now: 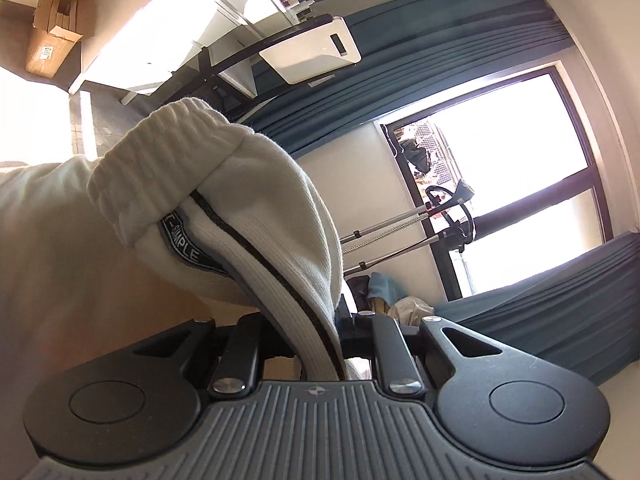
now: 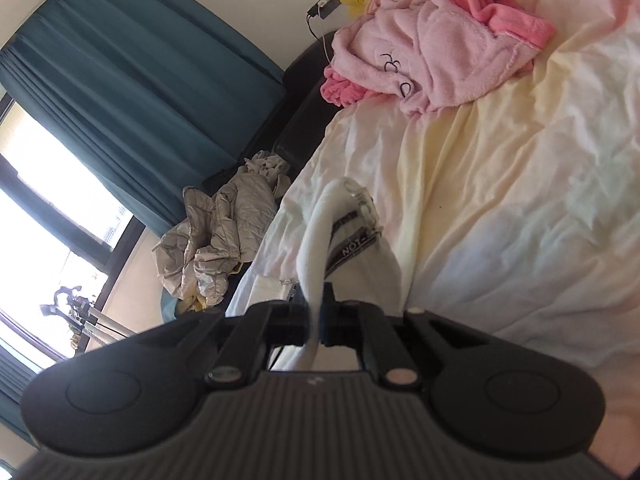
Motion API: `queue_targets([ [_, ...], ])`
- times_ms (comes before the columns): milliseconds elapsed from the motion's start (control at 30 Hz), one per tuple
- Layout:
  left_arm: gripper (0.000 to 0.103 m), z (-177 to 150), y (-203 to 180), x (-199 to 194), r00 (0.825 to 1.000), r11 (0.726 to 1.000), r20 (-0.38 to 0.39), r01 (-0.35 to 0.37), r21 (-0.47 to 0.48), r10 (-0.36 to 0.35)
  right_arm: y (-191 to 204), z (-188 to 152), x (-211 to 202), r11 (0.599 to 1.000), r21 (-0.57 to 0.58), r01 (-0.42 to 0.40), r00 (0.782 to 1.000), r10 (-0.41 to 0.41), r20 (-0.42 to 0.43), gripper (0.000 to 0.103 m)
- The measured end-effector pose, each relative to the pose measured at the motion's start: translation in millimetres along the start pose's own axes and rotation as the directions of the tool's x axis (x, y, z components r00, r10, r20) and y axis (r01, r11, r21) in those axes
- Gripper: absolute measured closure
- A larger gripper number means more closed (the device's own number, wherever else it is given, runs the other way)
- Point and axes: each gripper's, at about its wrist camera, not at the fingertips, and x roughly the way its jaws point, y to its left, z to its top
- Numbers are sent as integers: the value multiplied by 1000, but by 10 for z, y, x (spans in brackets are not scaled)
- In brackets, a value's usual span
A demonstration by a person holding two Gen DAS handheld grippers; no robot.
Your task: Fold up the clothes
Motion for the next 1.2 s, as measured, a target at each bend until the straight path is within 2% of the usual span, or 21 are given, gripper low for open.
queue_targets([
  [133,85,232,-337,907,999,997,-14,-48,57,49,537,-2,730,995,-102,-7,1000,7,1,97],
  [233,84,250,-427,1599,993,985,-16,-111,133,114,826,-106,1379,985,-171,12,1000,-14,-9,97],
  [333,82,232,-353,2237,978,962,-39,-193,192,204,988,-285,2110,965,-261,40,997,-54,-46,97],
  [467,76,161,-275,2734,962,931,-42,-249,265,270,1007,-546,2810,926,-373,57,992,-95,-86,97],
  [567,76,136,-386,2932,950,885,-49,-267,381,307,1011,-680,3123,901,-430,62,986,-122,-114,95],
  [633,75,152,-439,2954,946,875,-69,-263,407,317,1018,-703,3203,891,-451,56,985,-124,-123,93],
  [667,71,167,-449,2929,948,881,-81,-251,400,306,1021,-704,3210,887,-459,49,985,-120,-126,92],
  [733,54,186,-472,2847,956,894,-102,-216,392,276,1008,-667,3163,889,-458,17,984,-95,-148,83],
  [767,42,190,-490,2789,960,898,-110,-195,395,257,996,-632,3114,892,-453,2,984,-82,-157,78],
  [800,35,193,-508,2730,964,901,-118,-174,397,238,978,-593,3024,896,-445,-4,986,-72,-154,62],
  [833,34,184,-538,2626,970,901,-120,-146,409,212,952,-551,2913,899,-438,-9,988,-60,-144,51],
  [867,34,174,-571,2515,975,899,-122,-118,421,185,923,-511,2802,898,-439,-13,990,-51,-133,48],
  [967,23,144,-601,2155,984,911,-121,-70,407,130,802,-383,2450,908,-418,-14,991,-41,-124,47],
  [1033,21,108,-551,1878,987,921,-118,-56,385,109,693,-302,2206,925,-378,-24,991,-27,-129,47],
  [1200,16,53,-275,1302,987,938,-97,-87,336,126,315,-161,1624,966,-257,-39,988,-1,-151,40],
])
